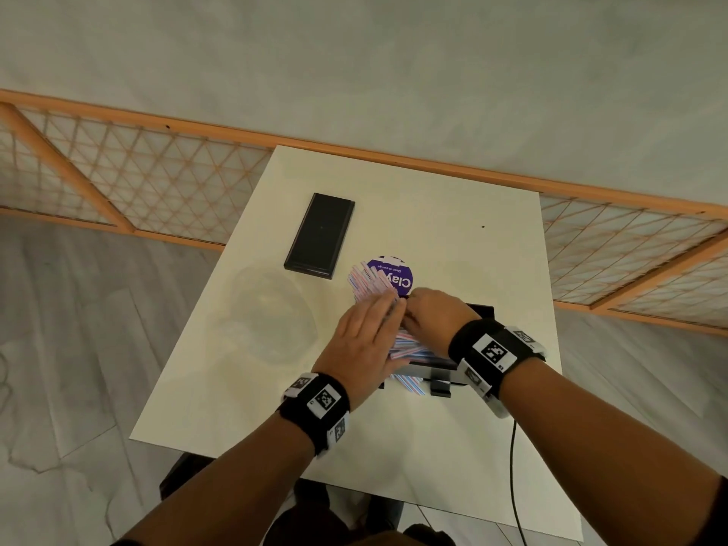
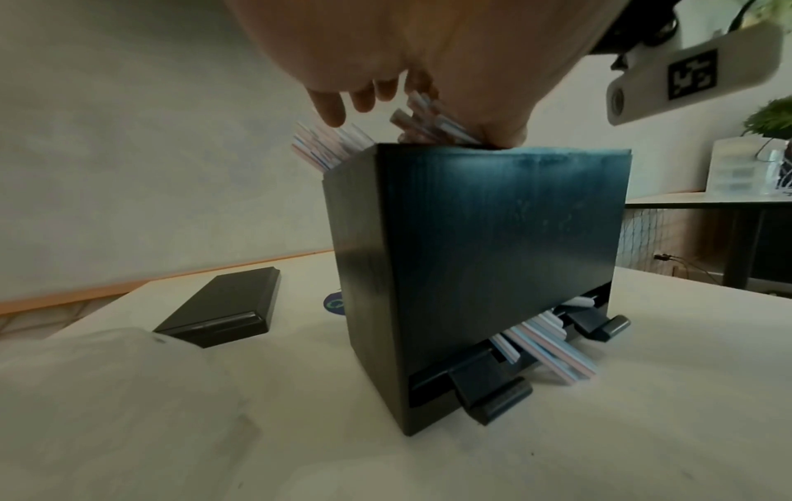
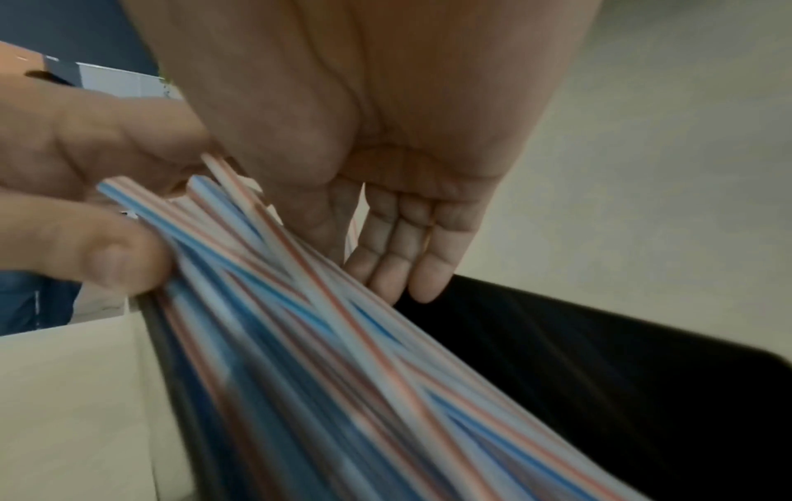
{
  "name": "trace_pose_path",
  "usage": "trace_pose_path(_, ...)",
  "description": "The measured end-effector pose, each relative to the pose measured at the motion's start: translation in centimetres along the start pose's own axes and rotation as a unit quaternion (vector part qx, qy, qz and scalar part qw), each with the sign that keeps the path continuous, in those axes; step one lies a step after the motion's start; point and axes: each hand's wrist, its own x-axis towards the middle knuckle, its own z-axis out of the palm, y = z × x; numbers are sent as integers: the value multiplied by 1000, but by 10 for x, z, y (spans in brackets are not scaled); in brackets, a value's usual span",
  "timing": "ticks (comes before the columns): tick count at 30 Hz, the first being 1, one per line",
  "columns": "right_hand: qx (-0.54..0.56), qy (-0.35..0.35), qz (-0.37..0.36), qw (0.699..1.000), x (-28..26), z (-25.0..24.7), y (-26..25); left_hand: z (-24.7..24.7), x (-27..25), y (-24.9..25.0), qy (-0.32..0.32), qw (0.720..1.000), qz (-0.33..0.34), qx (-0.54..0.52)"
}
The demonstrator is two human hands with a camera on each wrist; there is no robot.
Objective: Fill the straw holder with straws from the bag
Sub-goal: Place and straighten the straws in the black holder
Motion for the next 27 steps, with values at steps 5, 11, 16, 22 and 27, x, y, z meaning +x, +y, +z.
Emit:
trace_pose_path(5, 81, 21, 28, 996, 4, -12, 5, 6, -1, -4, -33, 999, -3, -24)
trace_pose_path(11, 139, 24, 82, 987, 33, -22, 5, 9, 1, -8, -45, 999, -4, -24)
trace_pose_path(16, 117, -42, 49, 991, 46, -23, -11, 8, 4, -7, -49, 998, -6, -45)
trace_pose_path(22, 132, -3, 31, 991, 40, -29, -4, 8, 3, -10, -45, 998, -1, -49)
trace_pose_path(27, 200, 87, 28, 976, 16, -54, 10, 6, 4, -11, -31, 997, -2, -67)
